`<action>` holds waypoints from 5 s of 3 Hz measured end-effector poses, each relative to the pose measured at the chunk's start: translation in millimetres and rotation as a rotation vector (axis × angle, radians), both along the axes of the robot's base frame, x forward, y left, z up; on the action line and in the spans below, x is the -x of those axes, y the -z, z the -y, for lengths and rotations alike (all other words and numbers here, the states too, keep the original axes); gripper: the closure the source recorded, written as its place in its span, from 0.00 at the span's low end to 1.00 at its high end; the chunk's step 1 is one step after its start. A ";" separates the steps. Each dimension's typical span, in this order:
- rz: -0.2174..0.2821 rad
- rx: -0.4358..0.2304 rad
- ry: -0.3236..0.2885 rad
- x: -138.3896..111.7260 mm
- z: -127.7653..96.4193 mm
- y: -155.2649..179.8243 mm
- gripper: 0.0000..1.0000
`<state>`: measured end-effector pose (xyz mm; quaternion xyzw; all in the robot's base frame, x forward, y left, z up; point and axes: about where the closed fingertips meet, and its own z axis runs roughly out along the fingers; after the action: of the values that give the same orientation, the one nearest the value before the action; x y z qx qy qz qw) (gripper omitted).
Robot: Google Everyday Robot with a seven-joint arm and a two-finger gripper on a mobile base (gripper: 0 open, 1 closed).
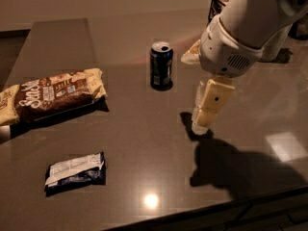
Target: Pick rxbar blueberry
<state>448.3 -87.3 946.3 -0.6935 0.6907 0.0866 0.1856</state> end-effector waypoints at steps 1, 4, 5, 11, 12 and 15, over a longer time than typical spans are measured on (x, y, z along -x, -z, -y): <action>0.002 0.002 0.002 -0.4 0.6 -0.1 0.00; -0.095 0.023 -0.146 49.1 -115.1 36.5 0.00; -0.115 0.033 -0.177 54.7 -152.2 53.7 0.00; -0.174 0.047 -0.211 93.1 -217.0 114.8 0.64; -0.174 0.044 -0.208 92.8 -215.9 113.8 0.87; -0.096 -0.146 -0.087 68.9 -128.5 27.9 1.00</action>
Offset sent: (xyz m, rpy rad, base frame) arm -0.0406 0.0694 -0.0241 -0.0429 0.0938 0.0945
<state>379.4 41.2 918.4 -0.7026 0.6598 0.1780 0.1982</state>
